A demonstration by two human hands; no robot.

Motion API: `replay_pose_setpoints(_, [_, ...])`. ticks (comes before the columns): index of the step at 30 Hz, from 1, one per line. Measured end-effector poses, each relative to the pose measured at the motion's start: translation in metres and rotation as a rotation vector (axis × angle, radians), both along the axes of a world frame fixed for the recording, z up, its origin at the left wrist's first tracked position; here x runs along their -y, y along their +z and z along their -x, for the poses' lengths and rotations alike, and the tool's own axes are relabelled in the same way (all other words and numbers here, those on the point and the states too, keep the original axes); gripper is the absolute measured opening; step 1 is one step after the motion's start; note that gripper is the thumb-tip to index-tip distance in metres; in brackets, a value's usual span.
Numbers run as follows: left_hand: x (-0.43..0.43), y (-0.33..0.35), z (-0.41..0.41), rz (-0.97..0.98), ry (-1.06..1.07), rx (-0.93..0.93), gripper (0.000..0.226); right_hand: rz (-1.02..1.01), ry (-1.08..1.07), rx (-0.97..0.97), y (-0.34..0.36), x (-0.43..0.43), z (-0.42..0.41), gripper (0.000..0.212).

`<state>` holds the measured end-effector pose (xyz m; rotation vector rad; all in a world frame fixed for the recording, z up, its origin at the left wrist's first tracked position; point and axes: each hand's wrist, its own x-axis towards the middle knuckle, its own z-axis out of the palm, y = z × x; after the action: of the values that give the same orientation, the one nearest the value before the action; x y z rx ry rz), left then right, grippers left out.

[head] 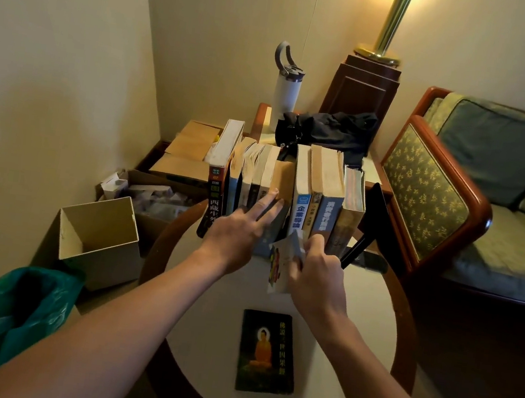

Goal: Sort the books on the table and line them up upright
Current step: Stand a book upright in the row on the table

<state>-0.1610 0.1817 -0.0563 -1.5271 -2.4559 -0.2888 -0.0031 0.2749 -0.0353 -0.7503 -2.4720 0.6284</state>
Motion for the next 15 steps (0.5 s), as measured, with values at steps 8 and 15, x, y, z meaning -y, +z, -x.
replay_pose_setpoints(8, [0.0,0.005,0.003,0.037,0.011,-0.09,0.085,-0.029,-0.019,-0.092,-0.021,0.011,-0.009,0.022])
replay_pose_setpoints(15, [0.009,0.005,0.006,0.05,0.021,-0.087,0.093,-0.056,-0.01,-0.128,-0.034,0.015,-0.011,0.027])
